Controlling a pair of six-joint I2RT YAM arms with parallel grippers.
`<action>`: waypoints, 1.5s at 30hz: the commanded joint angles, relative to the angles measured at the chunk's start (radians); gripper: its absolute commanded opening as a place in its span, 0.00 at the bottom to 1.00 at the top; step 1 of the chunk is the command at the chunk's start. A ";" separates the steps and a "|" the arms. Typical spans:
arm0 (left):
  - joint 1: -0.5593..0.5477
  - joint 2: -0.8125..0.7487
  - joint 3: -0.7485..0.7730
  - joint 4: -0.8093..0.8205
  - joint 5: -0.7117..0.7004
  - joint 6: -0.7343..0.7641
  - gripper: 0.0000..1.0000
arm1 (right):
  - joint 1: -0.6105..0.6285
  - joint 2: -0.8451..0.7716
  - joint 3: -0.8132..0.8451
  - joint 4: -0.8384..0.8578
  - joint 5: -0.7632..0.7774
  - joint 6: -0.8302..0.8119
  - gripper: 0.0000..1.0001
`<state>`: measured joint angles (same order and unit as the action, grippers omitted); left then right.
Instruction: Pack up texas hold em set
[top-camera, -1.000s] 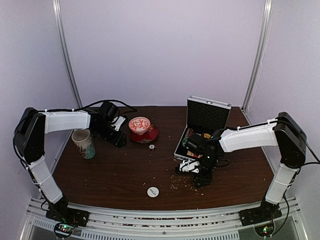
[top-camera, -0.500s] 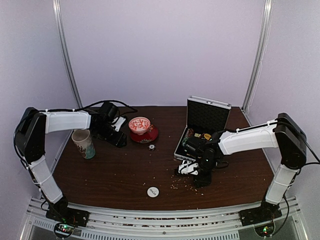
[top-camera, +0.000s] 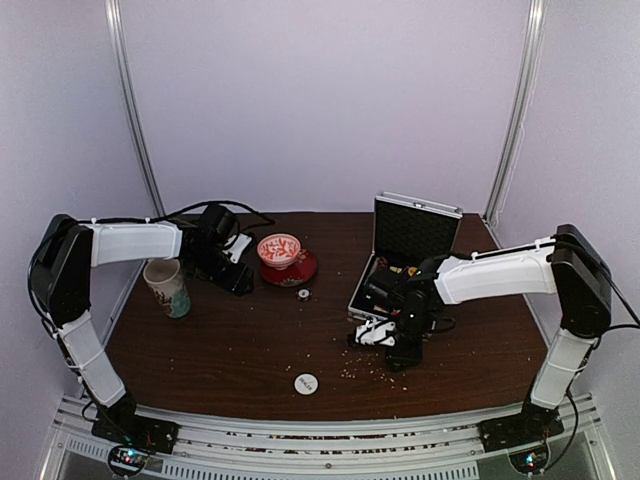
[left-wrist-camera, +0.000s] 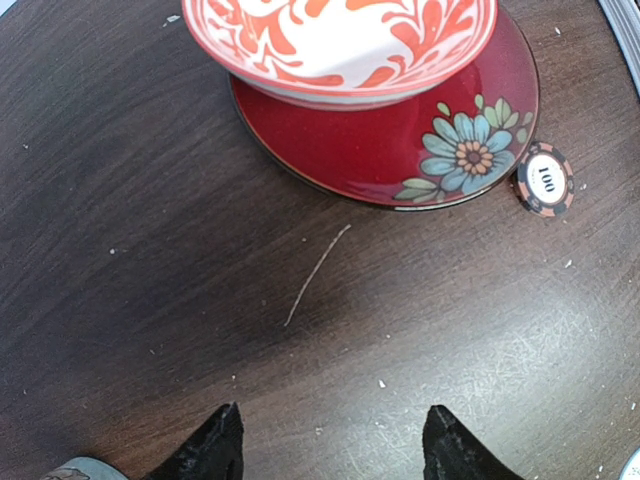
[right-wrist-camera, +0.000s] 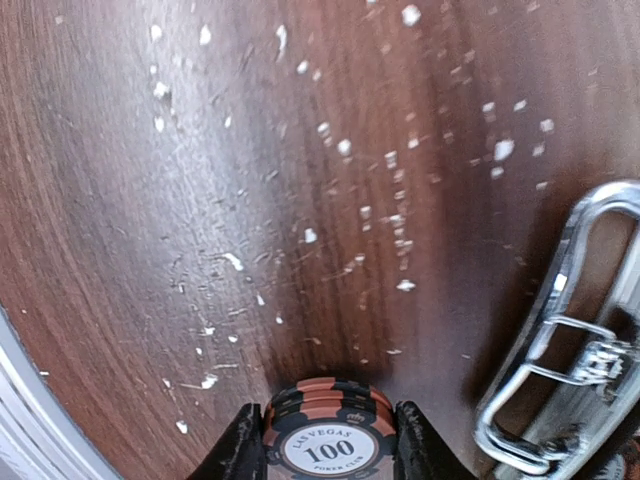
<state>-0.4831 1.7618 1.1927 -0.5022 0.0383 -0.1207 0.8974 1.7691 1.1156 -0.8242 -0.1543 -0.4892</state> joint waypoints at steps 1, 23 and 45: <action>0.010 0.011 0.005 0.013 0.009 0.013 0.63 | -0.016 -0.064 0.066 -0.072 0.029 0.010 0.28; 0.009 0.010 0.004 0.013 0.020 0.012 0.63 | -0.240 -0.042 0.074 0.089 0.373 -0.003 0.28; 0.009 0.013 0.005 0.013 0.020 0.013 0.63 | -0.242 -0.001 0.035 0.118 0.421 -0.009 0.54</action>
<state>-0.4831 1.7622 1.1927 -0.5018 0.0460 -0.1204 0.6605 1.7599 1.1545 -0.7128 0.2359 -0.5022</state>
